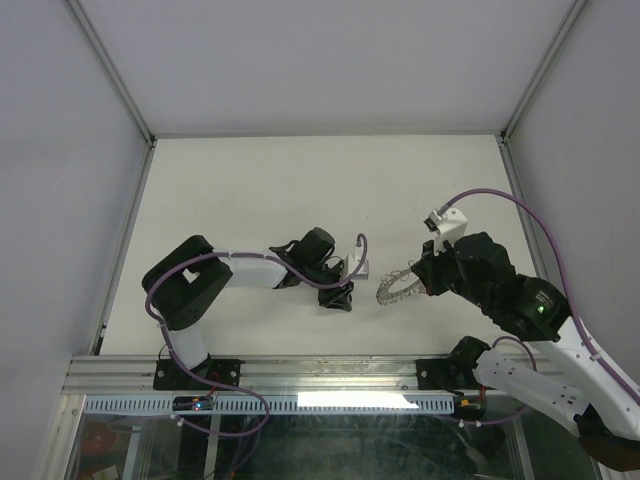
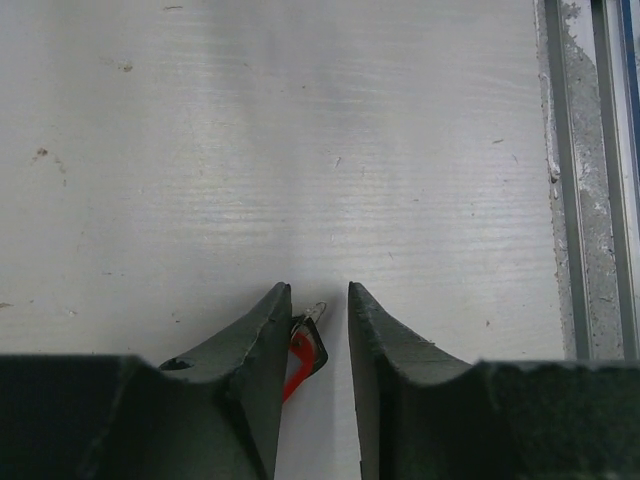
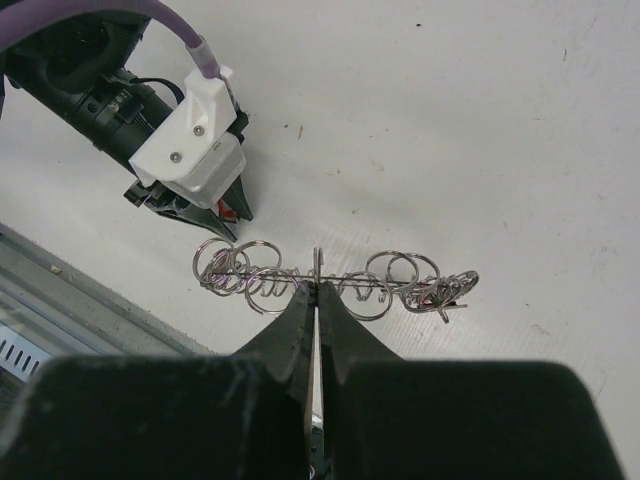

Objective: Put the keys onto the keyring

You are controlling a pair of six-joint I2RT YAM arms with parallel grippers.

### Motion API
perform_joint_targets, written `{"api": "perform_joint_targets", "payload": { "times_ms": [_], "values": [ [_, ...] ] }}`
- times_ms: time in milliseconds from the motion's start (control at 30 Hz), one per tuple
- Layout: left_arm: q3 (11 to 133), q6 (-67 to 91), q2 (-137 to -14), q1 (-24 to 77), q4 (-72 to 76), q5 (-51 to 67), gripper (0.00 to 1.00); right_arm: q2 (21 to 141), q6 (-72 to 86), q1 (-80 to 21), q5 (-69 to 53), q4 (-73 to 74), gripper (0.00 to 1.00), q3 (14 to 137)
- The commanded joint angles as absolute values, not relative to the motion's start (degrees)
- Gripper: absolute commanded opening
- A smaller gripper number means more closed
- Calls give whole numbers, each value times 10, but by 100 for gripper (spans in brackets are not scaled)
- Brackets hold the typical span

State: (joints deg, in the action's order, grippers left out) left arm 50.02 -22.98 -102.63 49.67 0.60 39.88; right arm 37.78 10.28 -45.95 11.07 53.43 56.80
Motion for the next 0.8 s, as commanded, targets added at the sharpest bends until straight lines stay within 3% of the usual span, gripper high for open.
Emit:
{"api": "perform_joint_targets", "payload": {
  "times_ms": [0,133,333,767],
  "values": [
    [506,-251,-1036,508,-28,378,25,371,110,-460,106,488,0,592],
    [504,-255,-1032,509,-35,370,20,370,110,-460,106,485,0,590],
    [491,-258,-1010,509,-35,343,34,372,110,-460,102,482,0,586],
    [480,-258,-996,508,-40,340,33,373,110,-460,97,482,0,586]
  ]
}}
